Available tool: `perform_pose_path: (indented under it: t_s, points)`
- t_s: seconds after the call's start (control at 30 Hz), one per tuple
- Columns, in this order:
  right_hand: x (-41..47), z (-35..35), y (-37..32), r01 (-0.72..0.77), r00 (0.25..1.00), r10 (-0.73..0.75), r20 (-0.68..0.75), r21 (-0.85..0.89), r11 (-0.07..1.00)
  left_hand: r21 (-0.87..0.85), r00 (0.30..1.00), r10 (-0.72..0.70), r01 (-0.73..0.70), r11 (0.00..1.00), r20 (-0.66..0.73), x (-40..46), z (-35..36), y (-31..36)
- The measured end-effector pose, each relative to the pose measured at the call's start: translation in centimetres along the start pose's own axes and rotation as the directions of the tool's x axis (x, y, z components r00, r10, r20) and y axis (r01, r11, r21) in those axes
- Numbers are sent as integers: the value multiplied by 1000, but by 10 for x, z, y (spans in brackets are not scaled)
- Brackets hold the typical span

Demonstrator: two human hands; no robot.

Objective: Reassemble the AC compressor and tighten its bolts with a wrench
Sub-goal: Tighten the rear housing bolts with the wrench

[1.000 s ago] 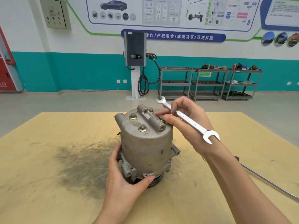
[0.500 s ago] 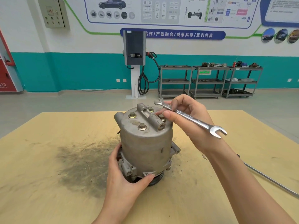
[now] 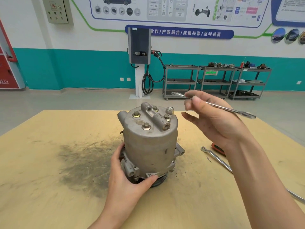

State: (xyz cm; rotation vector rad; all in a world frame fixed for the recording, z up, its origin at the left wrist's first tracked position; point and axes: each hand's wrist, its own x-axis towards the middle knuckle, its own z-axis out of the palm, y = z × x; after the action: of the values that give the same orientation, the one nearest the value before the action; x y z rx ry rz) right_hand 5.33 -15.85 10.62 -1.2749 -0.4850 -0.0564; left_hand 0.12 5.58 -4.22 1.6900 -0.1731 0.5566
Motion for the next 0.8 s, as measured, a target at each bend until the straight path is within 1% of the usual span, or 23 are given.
perform_pose_path:
  t_s: [0.1, 0.17, 0.23, 0.27, 0.33, 0.4, 0.6, 0.8]
  points:
    - [0, 1, -3, -56, 998, 53, 17, 194, 979, 5, 1000, 2, -2, 1000, 1, 0, 0, 0]
    - [0, 5, -3, -66, 997, 77, -31, 261, 963, 6, 1000, 5, -5, 1000, 1, 0, 0, 0]
    - [1, 9, -1, -64, 990, 99, -105, 290, 955, 9, 1000, 4, -4, 1000, 1, 0, 0, 0]
    - [2, 10, 0, -60, 985, 102, -137, 279, 958, 9, 1000, 4, -4, 1000, 1, 0, 0, 0]
    - [1, 10, 1, -55, 981, 89, -175, 186, 981, 8, 1000, 2, -2, 1000, 1, -1, 0, 1]
    - [0, 11, 3, -65, 983, 85, -165, 122, 990, 10, 1000, 0, 0, 1000, 1, -1, -1, 1]
    - [4, 13, 12, -75, 991, 91, -94, 156, 985, 19, 1000, -8, 8, 1000, 0, 0, 0, 1]
    - [7, 12, 18, -80, 992, 96, -79, 185, 979, 29, 1000, -10, 10, 1000, -3, -1, -1, 1]
